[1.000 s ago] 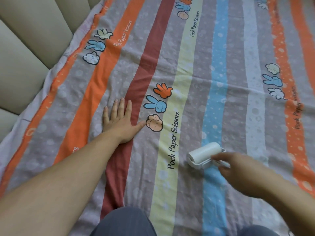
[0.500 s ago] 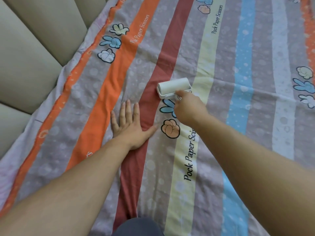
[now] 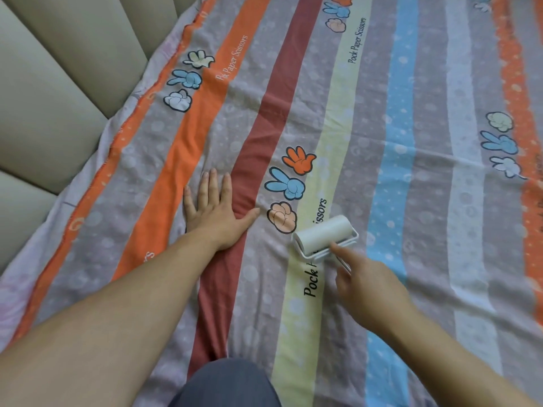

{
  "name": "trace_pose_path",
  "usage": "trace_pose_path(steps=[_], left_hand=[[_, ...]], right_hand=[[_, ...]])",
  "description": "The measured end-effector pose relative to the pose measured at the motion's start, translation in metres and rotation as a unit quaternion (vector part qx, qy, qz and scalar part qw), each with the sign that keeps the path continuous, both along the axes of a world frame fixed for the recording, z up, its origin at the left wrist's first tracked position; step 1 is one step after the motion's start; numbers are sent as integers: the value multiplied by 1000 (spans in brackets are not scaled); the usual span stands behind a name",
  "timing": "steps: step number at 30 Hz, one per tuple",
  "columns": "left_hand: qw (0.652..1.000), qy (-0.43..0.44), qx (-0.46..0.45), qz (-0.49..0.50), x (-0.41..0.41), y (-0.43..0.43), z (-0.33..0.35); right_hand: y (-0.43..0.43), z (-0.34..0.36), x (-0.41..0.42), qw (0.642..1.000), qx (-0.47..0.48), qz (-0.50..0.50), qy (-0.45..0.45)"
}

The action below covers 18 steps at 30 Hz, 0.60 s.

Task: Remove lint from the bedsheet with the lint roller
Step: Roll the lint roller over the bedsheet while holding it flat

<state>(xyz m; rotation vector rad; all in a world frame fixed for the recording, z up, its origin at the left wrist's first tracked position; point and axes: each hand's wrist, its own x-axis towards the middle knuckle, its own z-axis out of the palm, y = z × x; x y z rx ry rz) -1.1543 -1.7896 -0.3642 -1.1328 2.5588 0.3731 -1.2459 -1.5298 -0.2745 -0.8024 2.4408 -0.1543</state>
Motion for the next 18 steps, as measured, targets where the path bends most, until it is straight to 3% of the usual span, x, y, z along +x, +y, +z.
trace_pose_path(steps=[6,10,15,18], left_hand=[[1000,-8,-24,-16,8,-11,6],[999,-6,-28,-26,12,-21,1],[999,26,-13,-24,15,-26,-12],[999,33,6,-20,15,-28,-16]], right_hand=[[14,41,-12,996,83,29,-3],[-36,56,-33,1000,3,23,12],[-145,19,-67,994,-105,-25,15],[-192,-2,-74,993,-116,-22,24]])
